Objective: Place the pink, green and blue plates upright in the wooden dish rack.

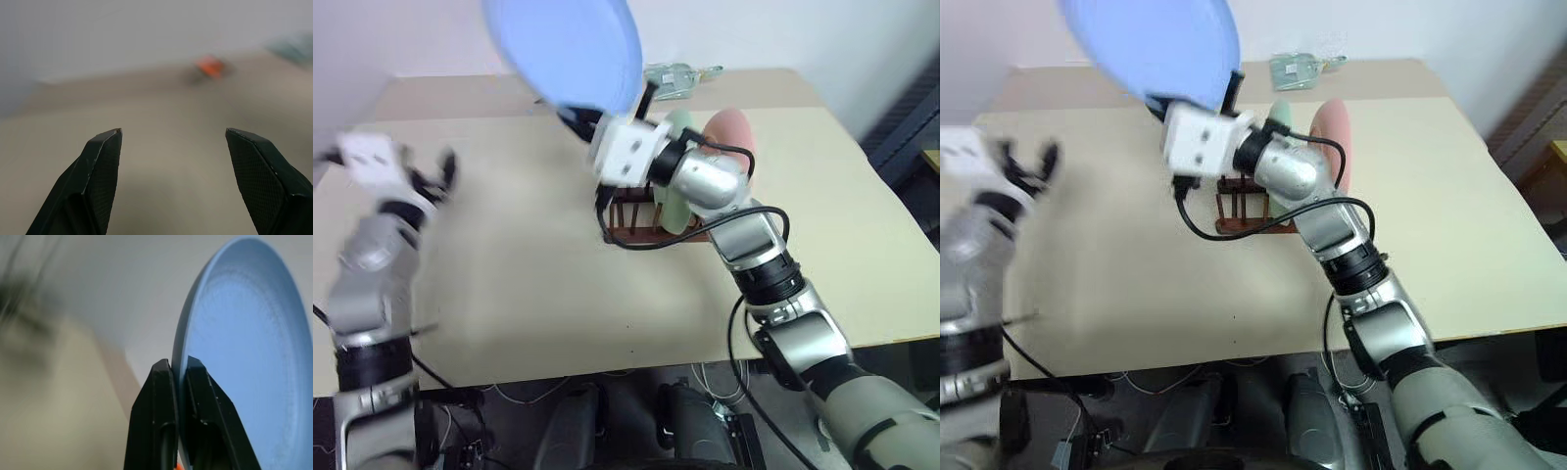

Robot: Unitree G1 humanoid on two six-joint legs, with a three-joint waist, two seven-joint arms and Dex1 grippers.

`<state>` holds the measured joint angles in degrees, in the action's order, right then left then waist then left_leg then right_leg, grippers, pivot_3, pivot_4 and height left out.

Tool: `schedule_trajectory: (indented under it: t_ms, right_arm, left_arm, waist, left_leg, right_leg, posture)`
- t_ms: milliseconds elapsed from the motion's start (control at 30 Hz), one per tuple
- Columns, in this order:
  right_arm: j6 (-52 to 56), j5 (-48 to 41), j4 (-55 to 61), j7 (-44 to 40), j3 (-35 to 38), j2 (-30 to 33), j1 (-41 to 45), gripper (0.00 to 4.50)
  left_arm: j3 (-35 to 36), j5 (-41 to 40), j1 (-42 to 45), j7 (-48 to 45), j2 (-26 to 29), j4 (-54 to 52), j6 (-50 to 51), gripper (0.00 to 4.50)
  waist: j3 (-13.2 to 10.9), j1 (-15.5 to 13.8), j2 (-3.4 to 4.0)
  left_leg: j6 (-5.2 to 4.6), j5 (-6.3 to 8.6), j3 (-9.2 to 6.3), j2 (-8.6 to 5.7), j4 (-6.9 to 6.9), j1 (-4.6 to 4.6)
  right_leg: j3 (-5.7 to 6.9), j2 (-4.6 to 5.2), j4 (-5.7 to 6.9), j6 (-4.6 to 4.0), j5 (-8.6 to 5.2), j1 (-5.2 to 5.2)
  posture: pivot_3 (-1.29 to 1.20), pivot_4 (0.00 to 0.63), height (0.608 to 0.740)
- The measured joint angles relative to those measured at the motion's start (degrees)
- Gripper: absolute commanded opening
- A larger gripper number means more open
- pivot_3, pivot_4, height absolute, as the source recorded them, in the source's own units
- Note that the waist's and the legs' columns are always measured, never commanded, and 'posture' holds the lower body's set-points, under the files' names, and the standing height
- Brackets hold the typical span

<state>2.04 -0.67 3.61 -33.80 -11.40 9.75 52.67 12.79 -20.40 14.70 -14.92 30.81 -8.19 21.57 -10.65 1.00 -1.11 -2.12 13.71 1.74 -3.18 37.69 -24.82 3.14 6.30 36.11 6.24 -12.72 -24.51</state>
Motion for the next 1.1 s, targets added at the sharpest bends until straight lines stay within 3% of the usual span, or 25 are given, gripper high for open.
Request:
schedule_trajectory:
  t_ms: [200, 367, 600, 967, 1100]
  right_arm:
    - [30.3, -31.4, 15.3, 5.1, 11.0, -6.0, -6.8, 0.00]
    - [42.3, -43.7, 18.0, 15.9, 16.6, -9.0, -10.9, 0.00]
    - [47.3, -48.0, 21.7, 25.8, 16.6, -10.6, -14.2, 0.00]
    - [51.1, -50.3, 20.7, 34.6, 16.3, -11.6, -17.0, 0.00]
    - [51.8, -50.2, 18.4, 35.3, 16.2, -11.2, -16.9, 1.53]
  left_arm:
    - [-3.4, 0.5, -4.7, -8.2, -1.5, -3.3, -5.2, 3.44]
    - [-5.5, 1.0, -6.3, -12.4, -2.4, -2.4, -7.0, 3.44]
    - [-7.5, 2.0, -7.7, -15.2, -2.9, -2.1, -8.4, 3.44]
    - [-9.2, 3.3, -8.3, -16.8, -3.9, -3.4, -8.6, 3.44]
    - [-9.5, 3.7, -8.4, -17.2, -4.1, -3.9, -8.6, 3.50]
  waist:
    - [0.1, -0.1, 0.11]
    - [0.1, -0.1, 0.17]
    - [0.1, -0.1, 0.19]
    - [0.1, -0.2, 0.19]
    - [0.1, -0.2, 0.19]
  left_leg:
    - [-0.25, 0.17, 0.00, 0.05, -0.08, 0.12]
    - [-0.14, 0.05, 0.04, 0.03, -0.44, 0.17]
    - [-0.33, -0.02, 0.04, 0.04, -0.51, 0.18]
    - [-0.37, -0.03, 0.04, 0.04, -0.49, 0.19]
    - [-0.38, -0.03, 0.04, 0.04, -0.49, 0.18]
  right_leg:
    - [0.00, 0.26, 0.00, -0.29, -0.05, -0.03]
    - [-0.01, 0.26, 0.05, -0.43, -0.12, -0.17]
    - [0.00, 0.24, 0.06, -0.47, -0.15, -0.17]
    - [0.01, 0.22, 0.04, -0.47, -0.15, -0.14]
    - [0.01, 0.21, 0.04, -0.47, -0.15, -0.14]
  posture:
    - [0.00, 0.150, 0.740]
    - [0.00, 0.150, 0.740]
    - [0.00, 0.150, 0.740]
    - [0.00, 0.150, 0.740]
    - [0.00, 0.150, 0.740]
